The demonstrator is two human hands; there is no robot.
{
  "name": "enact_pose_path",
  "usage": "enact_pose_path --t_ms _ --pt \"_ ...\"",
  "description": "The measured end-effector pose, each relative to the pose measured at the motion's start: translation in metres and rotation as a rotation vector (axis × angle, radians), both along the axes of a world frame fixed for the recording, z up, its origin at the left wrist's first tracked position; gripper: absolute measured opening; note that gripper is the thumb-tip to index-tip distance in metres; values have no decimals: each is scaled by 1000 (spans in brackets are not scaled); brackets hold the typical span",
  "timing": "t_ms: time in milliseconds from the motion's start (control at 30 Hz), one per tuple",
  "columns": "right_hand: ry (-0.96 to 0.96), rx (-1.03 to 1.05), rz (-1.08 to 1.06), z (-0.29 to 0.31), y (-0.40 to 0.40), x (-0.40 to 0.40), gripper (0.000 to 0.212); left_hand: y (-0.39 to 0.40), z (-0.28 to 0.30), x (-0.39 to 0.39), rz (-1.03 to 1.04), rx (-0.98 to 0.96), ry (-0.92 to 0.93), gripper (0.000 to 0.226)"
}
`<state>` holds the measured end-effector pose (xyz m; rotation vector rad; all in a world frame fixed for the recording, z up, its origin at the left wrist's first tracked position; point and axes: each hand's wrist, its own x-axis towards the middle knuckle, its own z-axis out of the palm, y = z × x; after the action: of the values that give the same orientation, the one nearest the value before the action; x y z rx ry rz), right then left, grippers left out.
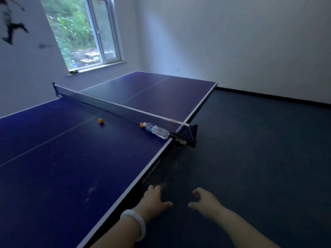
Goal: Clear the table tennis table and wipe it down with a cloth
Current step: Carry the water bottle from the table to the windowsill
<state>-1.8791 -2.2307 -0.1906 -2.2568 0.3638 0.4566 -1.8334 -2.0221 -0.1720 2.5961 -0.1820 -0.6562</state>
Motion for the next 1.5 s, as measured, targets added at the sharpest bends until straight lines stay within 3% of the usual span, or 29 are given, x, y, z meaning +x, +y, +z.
enact_pose_path --t_ms 367,733,1133,1500 --pt "26 13 293 -14 -19 172 56 -12 -22 103 295 -13 46 75" --pt "76 4 316 -29 -3 358 61 2 -40 300 301 -63 24 72" --pt "151 13 507 -50 48 497 61 37 -61 398 554 -49 106 69" --pt "51 58 573 -71 104 577 54 59 -84 471 570 58 67 76"
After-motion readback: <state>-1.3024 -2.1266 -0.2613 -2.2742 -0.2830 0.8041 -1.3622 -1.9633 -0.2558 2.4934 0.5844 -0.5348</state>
